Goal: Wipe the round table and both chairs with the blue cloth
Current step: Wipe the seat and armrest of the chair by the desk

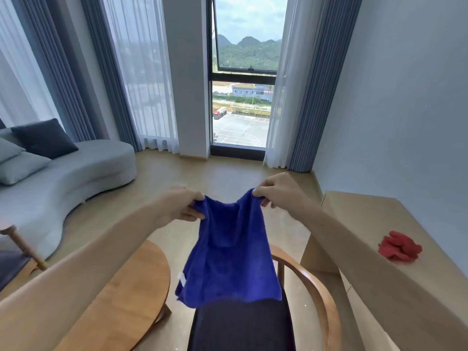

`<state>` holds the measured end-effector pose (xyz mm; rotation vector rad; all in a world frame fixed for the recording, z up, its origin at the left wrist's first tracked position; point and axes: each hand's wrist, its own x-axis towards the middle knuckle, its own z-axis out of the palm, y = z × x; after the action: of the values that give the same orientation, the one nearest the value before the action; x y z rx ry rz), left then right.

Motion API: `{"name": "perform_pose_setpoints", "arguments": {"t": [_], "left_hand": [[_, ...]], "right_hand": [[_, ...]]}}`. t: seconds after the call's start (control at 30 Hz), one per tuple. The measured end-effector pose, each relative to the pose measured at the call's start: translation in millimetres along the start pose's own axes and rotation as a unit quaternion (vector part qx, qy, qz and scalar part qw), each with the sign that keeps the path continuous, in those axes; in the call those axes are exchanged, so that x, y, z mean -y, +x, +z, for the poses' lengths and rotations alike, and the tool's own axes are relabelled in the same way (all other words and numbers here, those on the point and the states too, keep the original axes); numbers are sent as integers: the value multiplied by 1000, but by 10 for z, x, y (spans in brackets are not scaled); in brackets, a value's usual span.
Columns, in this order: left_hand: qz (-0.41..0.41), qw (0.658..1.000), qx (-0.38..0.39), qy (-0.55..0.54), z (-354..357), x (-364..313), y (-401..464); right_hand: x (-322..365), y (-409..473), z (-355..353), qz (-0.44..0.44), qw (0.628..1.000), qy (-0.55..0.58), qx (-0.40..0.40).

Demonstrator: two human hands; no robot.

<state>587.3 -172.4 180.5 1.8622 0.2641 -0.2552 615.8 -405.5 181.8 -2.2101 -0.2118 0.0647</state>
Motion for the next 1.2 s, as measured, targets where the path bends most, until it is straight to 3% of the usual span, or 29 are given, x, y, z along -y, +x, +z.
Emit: {"name": "perform_pose_setpoints", "arguments": {"t": [0.2, 0.4, 0.53, 0.63, 0.73, 0.83, 1.07, 1.2], "left_hand": [[5, 994, 89, -59, 370, -91, -60], [11, 961, 195, -194, 265, -93, -124], [32, 952, 229, -198, 275, -103, -182], [66, 968, 202, -131, 215, -92, -192], [158, 983, 88, 15, 179, -17, -155], [231, 962, -5, 143, 207, 159, -58], [308, 930, -54, 191, 477, 347, 90], [324, 932, 14, 162, 531, 309, 98]], "right_hand": [[236, -113, 230, -43, 997, -5, 70], [247, -197, 16, -60, 986, -9, 155], [183, -210, 14, -125, 988, -17, 88], [142, -187, -66, -147, 988, 9, 49], [132, -166, -143, -169, 985, 23, 43], [143, -131, -203, -174, 983, 43, 36], [184, -143, -359, -198, 978, 60, 39], [130, -171, -451, -199, 977, 65, 37]]}}
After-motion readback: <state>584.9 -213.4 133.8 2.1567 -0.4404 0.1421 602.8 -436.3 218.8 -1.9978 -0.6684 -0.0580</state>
